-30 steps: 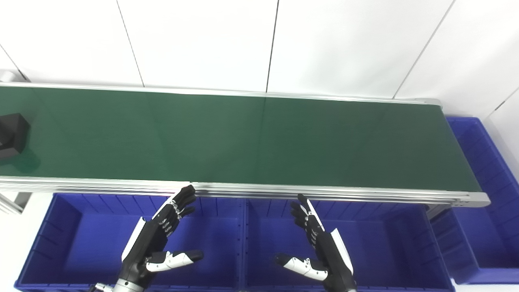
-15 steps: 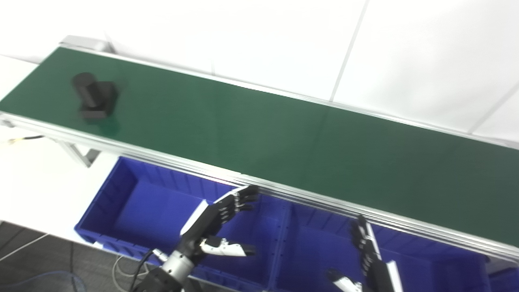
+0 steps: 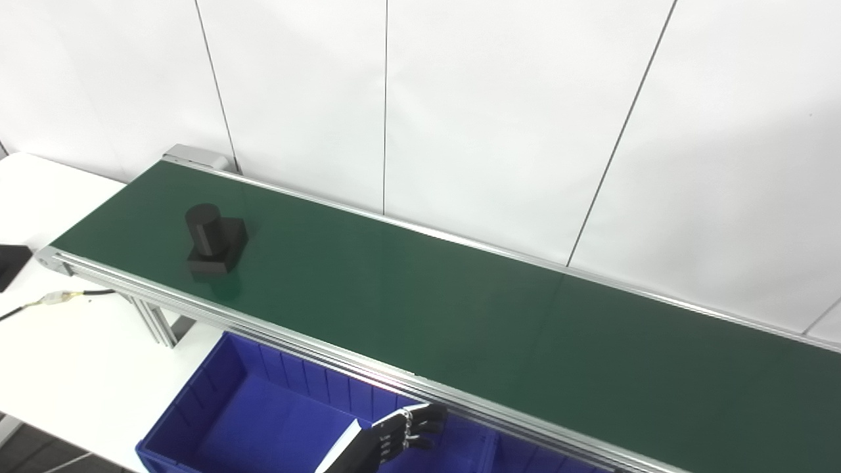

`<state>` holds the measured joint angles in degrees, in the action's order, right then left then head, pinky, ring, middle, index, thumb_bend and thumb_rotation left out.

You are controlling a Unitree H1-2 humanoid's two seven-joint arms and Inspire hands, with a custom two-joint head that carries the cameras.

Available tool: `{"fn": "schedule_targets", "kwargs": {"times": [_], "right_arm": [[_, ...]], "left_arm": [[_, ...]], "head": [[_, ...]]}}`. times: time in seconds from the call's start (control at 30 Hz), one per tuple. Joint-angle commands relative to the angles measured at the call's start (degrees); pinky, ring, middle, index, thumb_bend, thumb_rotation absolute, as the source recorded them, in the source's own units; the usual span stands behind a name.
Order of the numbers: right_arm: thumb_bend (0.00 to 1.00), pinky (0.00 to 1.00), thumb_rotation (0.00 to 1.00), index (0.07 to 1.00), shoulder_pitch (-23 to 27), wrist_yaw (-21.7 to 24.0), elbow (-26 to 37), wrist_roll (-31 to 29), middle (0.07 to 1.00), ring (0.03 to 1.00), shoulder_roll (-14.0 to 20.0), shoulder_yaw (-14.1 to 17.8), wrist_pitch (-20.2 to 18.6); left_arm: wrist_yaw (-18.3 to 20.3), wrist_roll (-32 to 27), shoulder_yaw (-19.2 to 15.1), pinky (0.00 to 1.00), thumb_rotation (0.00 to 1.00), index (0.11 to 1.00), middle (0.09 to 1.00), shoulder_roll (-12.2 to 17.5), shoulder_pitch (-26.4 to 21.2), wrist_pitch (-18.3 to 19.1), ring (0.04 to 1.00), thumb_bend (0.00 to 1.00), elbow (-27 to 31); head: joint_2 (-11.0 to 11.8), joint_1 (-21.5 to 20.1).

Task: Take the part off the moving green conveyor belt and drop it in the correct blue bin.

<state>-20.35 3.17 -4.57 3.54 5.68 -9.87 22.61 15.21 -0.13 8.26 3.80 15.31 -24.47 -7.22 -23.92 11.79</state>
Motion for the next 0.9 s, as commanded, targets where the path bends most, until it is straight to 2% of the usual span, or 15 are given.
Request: {"fn": "schedule_targets", "kwargs": {"times": [0.0, 0.23, 0.33, 0.4, 0.57, 0.67, 0.8, 0.83, 0.87], "right_arm": [[0.78, 1.0, 0.5, 1.0, 0.3, 0.1, 0.6, 0.0, 0.989, 0.989, -0.6, 0.1, 3.5], [0.78, 1.0, 0.48, 1.0, 0.9, -0.6, -0.5, 1.7, 0.969, 0.977, -1.1, 0.3, 4.0], [0.78, 1.0, 0.45, 1.0, 0.6, 0.2, 0.6, 0.6, 0.981, 0.994, -1.0, 0.4, 2.1], [0.79, 1.0, 0.45, 1.0, 0.6, 0.7, 0.1, -0.3, 0.984, 0.997, -0.9, 0.5, 2.3], [0.72, 1.0, 0.44, 1.0, 0.3, 1.2, 0.9, -0.5, 1.0, 1.0, -0.5, 0.6, 1.1], [0.72, 1.0, 0.44, 1.0, 0.0, 1.3, 1.4, -0.7, 1.0, 1.0, -0.6, 0.7, 0.4], [0.72, 1.0, 0.45, 1.0, 0.1, 1.5, 0.8, -1.1, 1.0, 1.0, -0.5, 0.9, 1.4], [0.72, 1.0, 0.45, 1.0, 0.2, 1.6, 0.3, -1.1, 1.0, 1.0, -0.4, 1.0, 2.0], [0.72, 1.0, 0.45, 1.0, 0.2, 1.6, 0.1, -1.1, 1.0, 1.0, -0.3, 1.0, 2.4]], "left_arm": [[-0.4, 0.0, 0.2, 0.75, 0.26, 0.828, 0.855, 0.4, -0.9, -2.4, 0.825, 0.99, 0.1], [-0.1, -0.4, 0.2, 0.75, 0.26, 0.826, 0.854, 0.9, -1.6, -2.5, 0.824, 0.99, -1.9], [-0.1, -0.4, 0.3, 0.75, 0.26, 0.821, 0.851, 0.8, -1.8, -2.5, 0.822, 0.99, -2.3], [-0.3, -0.2, 0.3, 0.75, 0.26, 0.82, 0.851, 0.8, -1.9, -2.5, 0.822, 0.99, -2.6], [-0.6, 0.1, 0.4, 0.74, 0.27, 0.817, 0.846, 0.7, -2.1, -2.5, 0.814, 0.99, -3.0], [-0.9, 0.4, 0.6, 0.74, 0.28, 0.816, 0.845, 0.6, -2.1, -2.5, 0.814, 0.99, -2.9], [-1.5, 0.7, 1.0, 0.73, 0.28, 0.813, 0.843, 0.6, -2.2, -2.5, 0.814, 0.99, -3.1], [-1.6, 0.8, 1.2, 0.73, 0.28, 0.812, 0.842, 0.5, -2.2, -2.5, 0.813, 0.99, -3.3], [-1.8, 0.8, 1.2, 0.73, 0.28, 0.811, 0.842, 0.5, -2.2, -2.5, 0.812, 0.99, -3.4]], "head": [[0.1, -0.2], [3.1, 0.2], [3.7, 0.8], [4.2, 1.3], [4.8, 1.9], [4.9, 1.8], [5.2, 2.1], [6.5, 3.4], [6.5, 3.4]]}}
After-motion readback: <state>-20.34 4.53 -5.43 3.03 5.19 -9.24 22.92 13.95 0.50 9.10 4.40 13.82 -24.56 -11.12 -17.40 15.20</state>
